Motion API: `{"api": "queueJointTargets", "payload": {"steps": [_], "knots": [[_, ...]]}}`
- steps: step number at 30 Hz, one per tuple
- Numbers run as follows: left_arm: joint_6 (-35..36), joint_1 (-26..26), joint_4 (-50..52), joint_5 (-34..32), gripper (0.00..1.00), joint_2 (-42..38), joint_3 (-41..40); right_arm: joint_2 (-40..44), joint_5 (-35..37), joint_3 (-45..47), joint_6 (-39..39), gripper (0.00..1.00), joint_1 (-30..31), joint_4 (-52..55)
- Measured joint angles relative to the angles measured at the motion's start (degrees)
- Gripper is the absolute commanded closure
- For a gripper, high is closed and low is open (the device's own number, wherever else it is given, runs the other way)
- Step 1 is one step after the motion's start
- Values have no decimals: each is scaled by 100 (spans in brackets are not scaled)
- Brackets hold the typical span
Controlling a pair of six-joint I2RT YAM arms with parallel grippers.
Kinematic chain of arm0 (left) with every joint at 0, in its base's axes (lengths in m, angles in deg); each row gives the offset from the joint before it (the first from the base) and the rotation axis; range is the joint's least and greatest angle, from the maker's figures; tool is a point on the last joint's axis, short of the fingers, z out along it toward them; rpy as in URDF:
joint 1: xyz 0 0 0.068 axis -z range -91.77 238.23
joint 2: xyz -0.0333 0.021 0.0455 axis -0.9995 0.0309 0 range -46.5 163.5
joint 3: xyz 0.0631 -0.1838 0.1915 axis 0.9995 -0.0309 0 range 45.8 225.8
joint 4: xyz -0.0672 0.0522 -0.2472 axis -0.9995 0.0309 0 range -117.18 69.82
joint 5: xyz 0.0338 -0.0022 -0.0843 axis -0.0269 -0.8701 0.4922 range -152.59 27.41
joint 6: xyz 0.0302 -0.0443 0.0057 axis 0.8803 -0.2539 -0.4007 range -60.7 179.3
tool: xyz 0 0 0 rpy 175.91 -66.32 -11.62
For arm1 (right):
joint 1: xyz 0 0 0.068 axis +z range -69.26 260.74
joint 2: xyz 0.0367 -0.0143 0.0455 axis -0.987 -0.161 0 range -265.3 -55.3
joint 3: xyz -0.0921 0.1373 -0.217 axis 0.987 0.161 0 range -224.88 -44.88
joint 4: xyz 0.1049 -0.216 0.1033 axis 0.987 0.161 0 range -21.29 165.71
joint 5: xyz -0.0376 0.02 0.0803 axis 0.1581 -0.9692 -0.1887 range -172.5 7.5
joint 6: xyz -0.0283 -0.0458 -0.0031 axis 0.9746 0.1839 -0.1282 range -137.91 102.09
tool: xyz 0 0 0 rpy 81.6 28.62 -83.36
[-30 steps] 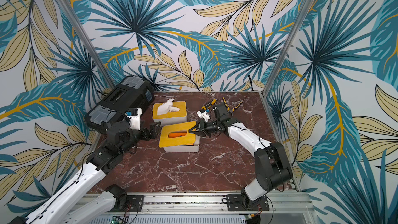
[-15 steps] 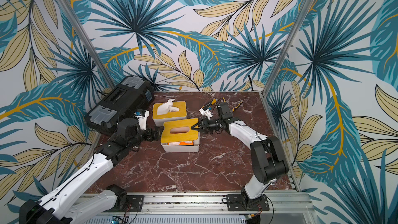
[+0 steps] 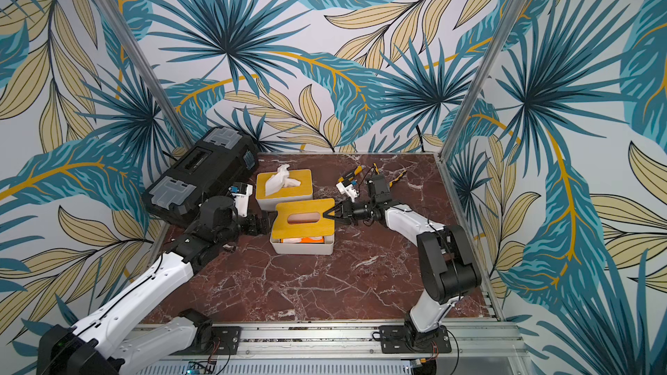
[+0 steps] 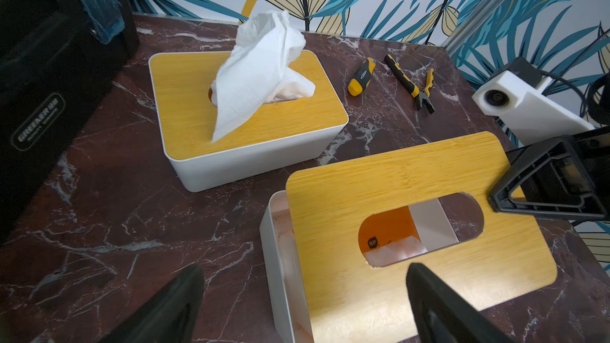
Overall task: Put the tissue paper into the tissue box
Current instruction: Pick up the box lid from the center of the board, then close the box lid on the tissue box.
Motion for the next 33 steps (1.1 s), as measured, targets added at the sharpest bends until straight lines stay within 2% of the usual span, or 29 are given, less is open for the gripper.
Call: {"api": "queueJointTargets", "payload": {"steps": [21,33], "knots": [[13,-28,17,-13,0,107,0,-708,-164,232,-975,100,-28,-1241],[26,-55,28,-28,0,111,0,-826,-356,317,-1222,100,-48,-1574]]}}
